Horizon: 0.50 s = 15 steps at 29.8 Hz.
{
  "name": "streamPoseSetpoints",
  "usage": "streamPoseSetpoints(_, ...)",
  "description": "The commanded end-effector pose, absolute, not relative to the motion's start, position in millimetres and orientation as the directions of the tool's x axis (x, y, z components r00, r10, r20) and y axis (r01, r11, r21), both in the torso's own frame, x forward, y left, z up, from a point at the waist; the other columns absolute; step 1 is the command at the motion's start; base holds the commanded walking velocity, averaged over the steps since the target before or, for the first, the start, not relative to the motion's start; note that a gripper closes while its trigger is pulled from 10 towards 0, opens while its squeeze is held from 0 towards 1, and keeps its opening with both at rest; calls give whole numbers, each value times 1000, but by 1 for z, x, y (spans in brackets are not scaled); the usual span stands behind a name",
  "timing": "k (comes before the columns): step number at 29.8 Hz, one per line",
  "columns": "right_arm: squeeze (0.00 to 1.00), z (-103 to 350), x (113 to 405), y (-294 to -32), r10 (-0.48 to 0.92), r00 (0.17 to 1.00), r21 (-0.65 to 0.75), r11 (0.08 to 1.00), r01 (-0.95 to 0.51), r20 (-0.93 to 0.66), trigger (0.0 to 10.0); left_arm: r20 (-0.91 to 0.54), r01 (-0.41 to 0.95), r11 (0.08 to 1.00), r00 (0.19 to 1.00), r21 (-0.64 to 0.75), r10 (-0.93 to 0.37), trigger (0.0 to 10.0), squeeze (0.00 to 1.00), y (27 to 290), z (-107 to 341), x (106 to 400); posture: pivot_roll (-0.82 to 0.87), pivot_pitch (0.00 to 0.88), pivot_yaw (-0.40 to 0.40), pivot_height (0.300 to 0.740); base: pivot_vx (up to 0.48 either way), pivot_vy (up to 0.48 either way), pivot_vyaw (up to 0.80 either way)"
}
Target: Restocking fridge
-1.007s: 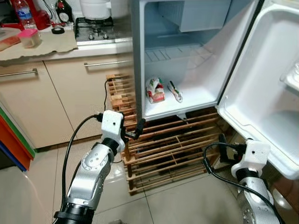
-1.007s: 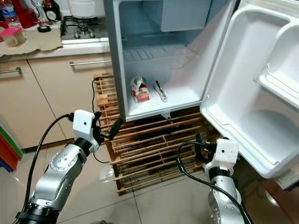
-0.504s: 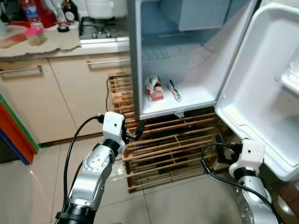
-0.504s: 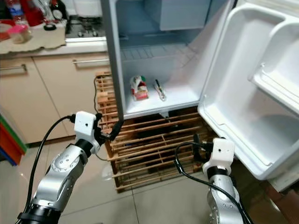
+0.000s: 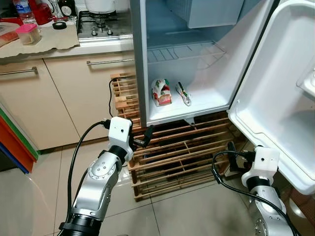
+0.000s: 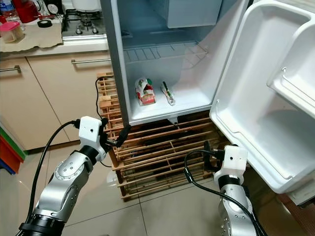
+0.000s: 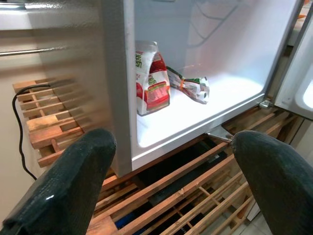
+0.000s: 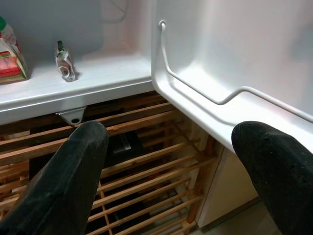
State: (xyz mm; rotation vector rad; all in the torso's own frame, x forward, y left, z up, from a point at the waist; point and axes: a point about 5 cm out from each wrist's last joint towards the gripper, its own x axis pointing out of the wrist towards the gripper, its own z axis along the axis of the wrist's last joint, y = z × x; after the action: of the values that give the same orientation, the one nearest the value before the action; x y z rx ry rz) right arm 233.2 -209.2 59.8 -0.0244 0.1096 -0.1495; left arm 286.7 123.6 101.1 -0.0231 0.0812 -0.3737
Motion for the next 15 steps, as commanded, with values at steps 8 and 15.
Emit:
streamPoseSetpoints(8,0,62,235,-209,-150,983,-32,989,147,-103,10000,-70,367,930,927,-31,-368,10000,0,123,104,288,41,0,9,740,0,0,0)
streamPoseSetpoints(15,0,59,238,-207,-146,982,-27,989,143,-117,10000,-77,338,941,937,-37,-339,10000,0,121,104,295,34,0,14,740,-91,-103,0)
